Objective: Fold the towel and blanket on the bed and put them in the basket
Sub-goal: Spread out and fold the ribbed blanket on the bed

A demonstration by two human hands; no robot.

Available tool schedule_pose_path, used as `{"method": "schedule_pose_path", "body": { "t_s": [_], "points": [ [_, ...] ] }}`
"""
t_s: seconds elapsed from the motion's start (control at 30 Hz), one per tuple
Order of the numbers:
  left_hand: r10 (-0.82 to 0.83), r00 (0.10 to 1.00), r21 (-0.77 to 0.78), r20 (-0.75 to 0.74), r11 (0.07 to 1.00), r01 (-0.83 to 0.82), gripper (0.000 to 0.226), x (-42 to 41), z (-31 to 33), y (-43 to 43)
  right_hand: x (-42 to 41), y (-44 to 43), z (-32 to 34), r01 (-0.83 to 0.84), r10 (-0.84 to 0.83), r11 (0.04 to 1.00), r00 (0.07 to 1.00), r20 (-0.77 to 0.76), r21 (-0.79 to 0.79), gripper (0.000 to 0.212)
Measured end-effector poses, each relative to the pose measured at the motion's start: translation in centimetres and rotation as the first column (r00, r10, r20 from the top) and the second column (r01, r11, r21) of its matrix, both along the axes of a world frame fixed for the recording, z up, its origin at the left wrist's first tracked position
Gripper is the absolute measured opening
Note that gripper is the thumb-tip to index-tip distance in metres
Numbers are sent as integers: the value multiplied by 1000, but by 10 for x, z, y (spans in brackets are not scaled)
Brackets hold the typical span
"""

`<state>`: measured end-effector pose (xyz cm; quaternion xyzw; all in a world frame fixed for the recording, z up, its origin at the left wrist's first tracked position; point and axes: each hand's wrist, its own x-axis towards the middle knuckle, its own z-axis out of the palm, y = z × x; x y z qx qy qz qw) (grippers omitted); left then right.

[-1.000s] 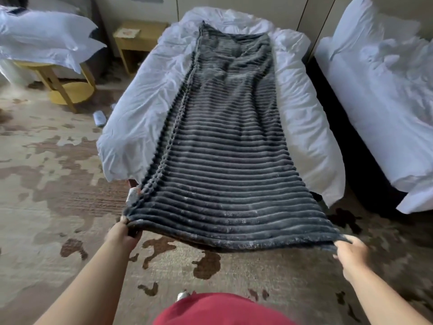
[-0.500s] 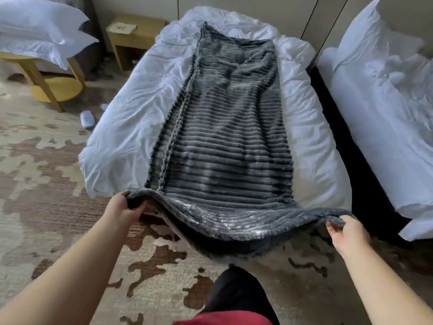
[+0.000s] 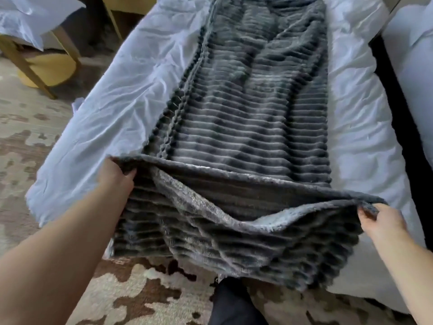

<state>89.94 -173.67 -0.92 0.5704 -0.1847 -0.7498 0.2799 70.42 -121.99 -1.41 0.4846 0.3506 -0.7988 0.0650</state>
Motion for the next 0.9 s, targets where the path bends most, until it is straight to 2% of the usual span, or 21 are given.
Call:
{"method": "schedule_pose_path", "body": {
  "t_s": [0.03, 0.1, 0.13, 0.17, 0.2, 0.23, 0.27, 0.3, 0.33, 0.4, 0.43, 0.47, 0.5, 0.53, 0.57, 0.6, 0.67, 0.7, 0.8, 0.83, 0.9],
  "points": [
    [-26, 998, -32, 61, 999, 28, 53, -16, -11, -5, -27, -3, -10, 53, -51, 997, 998, -29, 61, 22],
    [-188, 947, -109, 260, 969, 223, 59, -32, -28, 0, -46, -18, -22, -130, 126, 947, 991, 33, 292, 27],
    [-292, 867, -173, 403, 906, 386, 58, -39, -36, 8, -52, -32, -29, -284, 246, 861, 958, 144, 422, 30],
    [-377, 742, -228, 555, 788, 571, 58, -44, -44, 16, -56, -43, -38, -439, 363, 720, 898, 248, 537, 29],
    [-414, 596, -258, 688, 628, 734, 62, -46, -52, 27, -53, -53, -43, -572, 469, 460, 806, 361, 680, 28],
    [-443, 436, -240, 783, 430, 870, 68, -43, -60, 37, -45, -63, -47, -633, 534, 136, 695, 482, 762, 33],
    [-437, 256, -180, 862, 209, 961, 72, -41, -66, 45, -38, -70, -49, -619, 595, -138, 572, 564, 773, 41],
    [-375, 119, -118, 919, 27, 993, 74, -42, -71, 49, -34, -77, -53, -561, 660, -334, 434, 613, 757, 44],
    [-317, 31, -69, 948, -110, 992, 77, -45, -74, 52, -30, -82, -57, -510, 717, -448, 286, 636, 734, 44],
    [-185, -139, 67, 973, -351, 934, 84, -55, -78, 56, -24, -91, -66, -430, 745, -611, -29, 666, 665, 40],
    [-102, -214, 150, 971, -437, 887, 84, -60, -80, 57, -22, -92, -71, -371, 688, -705, -152, 709, 604, 42],
    [-34, -270, 220, 962, -489, 844, 79, -65, -81, 57, -21, -94, -77, -296, 620, -779, -229, 750, 553, 43],
    [2, -300, 257, 954, -519, 815, 69, -70, -82, 56, -22, -94, -82, -242, 558, -827, -260, 788, 507, 41],
    [35, -312, 281, 949, -535, 796, 53, -74, -83, 52, -26, -93, -85, -235, 540, -838, -239, 807, 492, 36],
    [65, -302, 290, 951, -525, 800, 37, -77, -81, 47, -30, -93, -86, -253, 568, -816, -180, 803, 520, 30],
    [87, -260, 268, 962, -493, 827, 27, -79, -79, 41, -34, -91, -86, -272, 608, -775, -75, 790, 571, 25],
    [133, -124, 166, 983, -382, 909, 25, -82, -79, 28, -45, -87, -85, -292, 629, -701, 177, 757, 651, 21],
    [145, -88, 131, 986, -323, 937, 24, -82, -81, 24, -49, -86, -87, -307, 602, -699, 233, 764, 645, 22],
    [124, -124, 153, 985, -261, 953, 24, -86, -91, 24, -53, -87, -98, -372, 545, -729, 193, 816, 575, 33],
    [104, -124, 149, 987, -278, 949, 27, -89, -97, 26, -54, -88, -102, -355, 558, -734, 170, 812, 579, 37],
    [70, -107, 125, 992, -376, 918, 29, -94, -107, 26, -60, -89, -108, -317, 570, -768, 57, 820, 556, 48]
  ]
}}
